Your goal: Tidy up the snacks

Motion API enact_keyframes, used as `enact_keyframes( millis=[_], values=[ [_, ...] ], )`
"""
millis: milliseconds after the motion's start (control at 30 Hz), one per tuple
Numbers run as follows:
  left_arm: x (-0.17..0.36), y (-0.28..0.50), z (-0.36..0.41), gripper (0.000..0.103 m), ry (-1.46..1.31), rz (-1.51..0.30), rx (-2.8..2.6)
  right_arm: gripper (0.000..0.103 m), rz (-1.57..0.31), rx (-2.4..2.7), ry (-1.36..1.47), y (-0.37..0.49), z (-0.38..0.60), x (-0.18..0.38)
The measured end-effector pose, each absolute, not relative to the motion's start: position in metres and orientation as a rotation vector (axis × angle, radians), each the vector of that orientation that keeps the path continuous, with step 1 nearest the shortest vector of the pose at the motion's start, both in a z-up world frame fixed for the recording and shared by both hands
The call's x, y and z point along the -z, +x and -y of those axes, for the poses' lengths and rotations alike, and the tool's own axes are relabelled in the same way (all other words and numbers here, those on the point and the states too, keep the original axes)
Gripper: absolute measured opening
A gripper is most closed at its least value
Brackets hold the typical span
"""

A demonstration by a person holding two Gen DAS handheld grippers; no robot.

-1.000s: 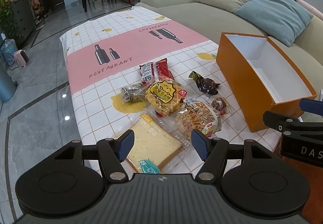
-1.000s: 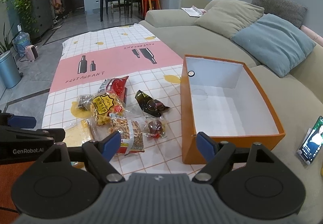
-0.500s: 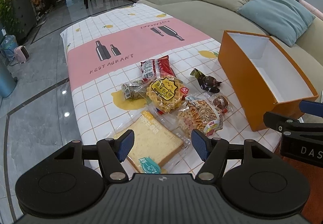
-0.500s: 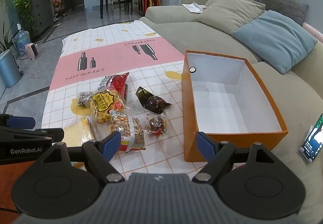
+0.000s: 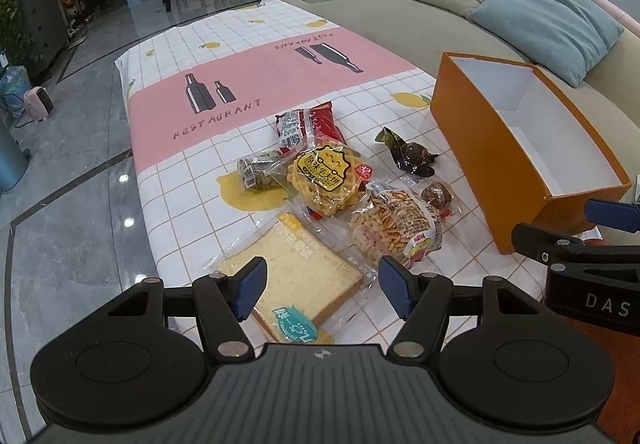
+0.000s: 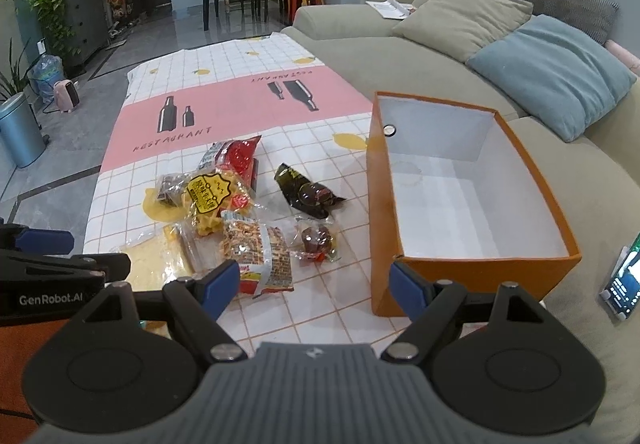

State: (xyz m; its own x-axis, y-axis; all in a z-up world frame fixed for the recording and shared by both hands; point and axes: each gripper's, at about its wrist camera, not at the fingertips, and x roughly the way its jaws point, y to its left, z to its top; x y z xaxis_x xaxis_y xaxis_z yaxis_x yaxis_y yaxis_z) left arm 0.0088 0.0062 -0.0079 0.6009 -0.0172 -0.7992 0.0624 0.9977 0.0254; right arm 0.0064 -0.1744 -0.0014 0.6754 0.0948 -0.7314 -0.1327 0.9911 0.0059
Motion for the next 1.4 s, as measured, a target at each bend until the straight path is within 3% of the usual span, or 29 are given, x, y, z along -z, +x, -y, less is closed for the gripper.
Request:
enact_keyframes(
  millis=[667, 733, 867, 1000, 1067, 1400],
  values=[
    [0.013, 0.018, -0.011, 0.076, 0.015, -0.95, 0.08, 0.079, -0.833, -0.149, -0.059, 0.012, 0.17, 0.005],
    [0.018, 0.023, -0.015, 0.076, -0.017, -0.98, 0.106, 0.076, -0.829, -0.188, -0.055, 0.012, 0.169, 0.008],
    [0.035, 0.031, -0.029, 0.076, -0.074, -1.032, 0.098, 0.057, -0.839, -0.274, -0.088, 0.018, 0.162, 0.022],
    [0.05, 0.039, -0.043, 0.076, -0.157, -1.068, 0.068, 0.057, -0.823, -0.324, -0.12, 0.027, 0.151, 0.034],
    [0.057, 0.043, -0.049, 0.076, -0.207, -1.085, 0.036, 0.063, -0.828, -0.331, -0.135, 0.035, 0.143, 0.042],
    [0.093, 0.059, -0.078, 0.077, -0.35, -1.185, -0.161, 0.064, -0.864, -0.377, -0.226, 0.073, 0.112, 0.075]
  ],
)
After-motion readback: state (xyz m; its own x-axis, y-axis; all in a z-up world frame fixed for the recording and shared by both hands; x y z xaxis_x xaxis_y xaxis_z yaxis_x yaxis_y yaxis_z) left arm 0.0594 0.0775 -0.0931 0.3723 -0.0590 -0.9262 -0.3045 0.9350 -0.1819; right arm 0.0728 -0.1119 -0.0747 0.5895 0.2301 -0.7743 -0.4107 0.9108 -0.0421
